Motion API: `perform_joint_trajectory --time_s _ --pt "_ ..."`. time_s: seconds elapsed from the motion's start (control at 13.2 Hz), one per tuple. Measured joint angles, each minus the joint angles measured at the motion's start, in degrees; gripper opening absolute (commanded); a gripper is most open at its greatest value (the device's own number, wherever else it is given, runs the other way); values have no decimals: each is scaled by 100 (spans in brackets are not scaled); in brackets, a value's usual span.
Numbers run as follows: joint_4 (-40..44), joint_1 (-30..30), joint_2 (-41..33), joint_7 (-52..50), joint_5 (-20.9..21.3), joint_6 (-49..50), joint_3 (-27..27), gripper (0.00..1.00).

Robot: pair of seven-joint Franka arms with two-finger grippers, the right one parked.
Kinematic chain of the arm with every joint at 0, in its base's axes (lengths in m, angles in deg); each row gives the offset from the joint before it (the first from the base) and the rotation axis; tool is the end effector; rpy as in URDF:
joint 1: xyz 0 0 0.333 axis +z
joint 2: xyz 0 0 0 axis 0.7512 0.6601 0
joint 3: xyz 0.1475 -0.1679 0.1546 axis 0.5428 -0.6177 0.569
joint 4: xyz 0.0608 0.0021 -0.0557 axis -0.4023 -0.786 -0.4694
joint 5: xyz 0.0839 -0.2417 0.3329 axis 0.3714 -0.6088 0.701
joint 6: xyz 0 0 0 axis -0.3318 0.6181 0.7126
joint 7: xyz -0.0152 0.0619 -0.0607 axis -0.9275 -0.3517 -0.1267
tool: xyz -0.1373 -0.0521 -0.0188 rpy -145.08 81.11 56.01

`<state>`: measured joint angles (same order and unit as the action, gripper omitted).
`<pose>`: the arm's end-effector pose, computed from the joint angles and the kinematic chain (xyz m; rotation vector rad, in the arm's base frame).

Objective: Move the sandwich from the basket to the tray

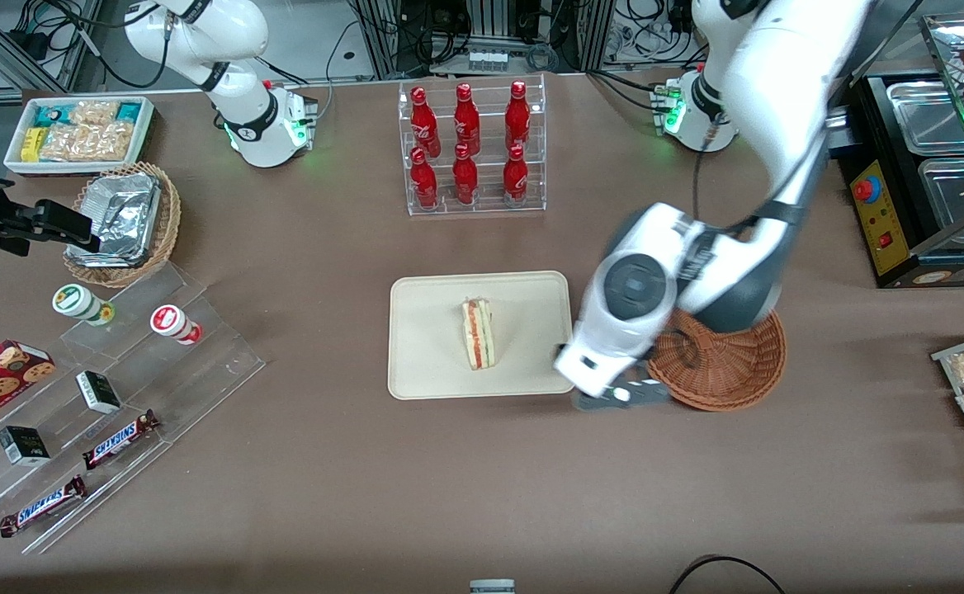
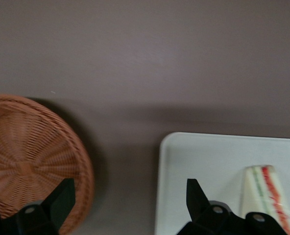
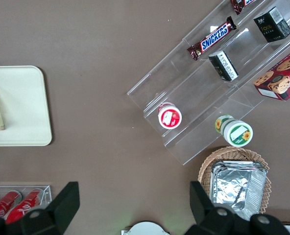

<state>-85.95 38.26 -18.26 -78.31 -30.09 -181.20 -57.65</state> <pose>0.6411 -0.3234 0.3004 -3.0681 -0.0917 0.0521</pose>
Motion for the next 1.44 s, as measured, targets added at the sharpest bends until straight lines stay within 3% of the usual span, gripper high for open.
perform_joint_trajectory --time_s 0.3,0.76,1.44 --pt "-361 626 -436 739 -201 118 -15 100" --pt "-558 1045 -846 1155 -253 418 28 100" --pt "-569 1092 -1934 3225 -1376 1655 1510 100"
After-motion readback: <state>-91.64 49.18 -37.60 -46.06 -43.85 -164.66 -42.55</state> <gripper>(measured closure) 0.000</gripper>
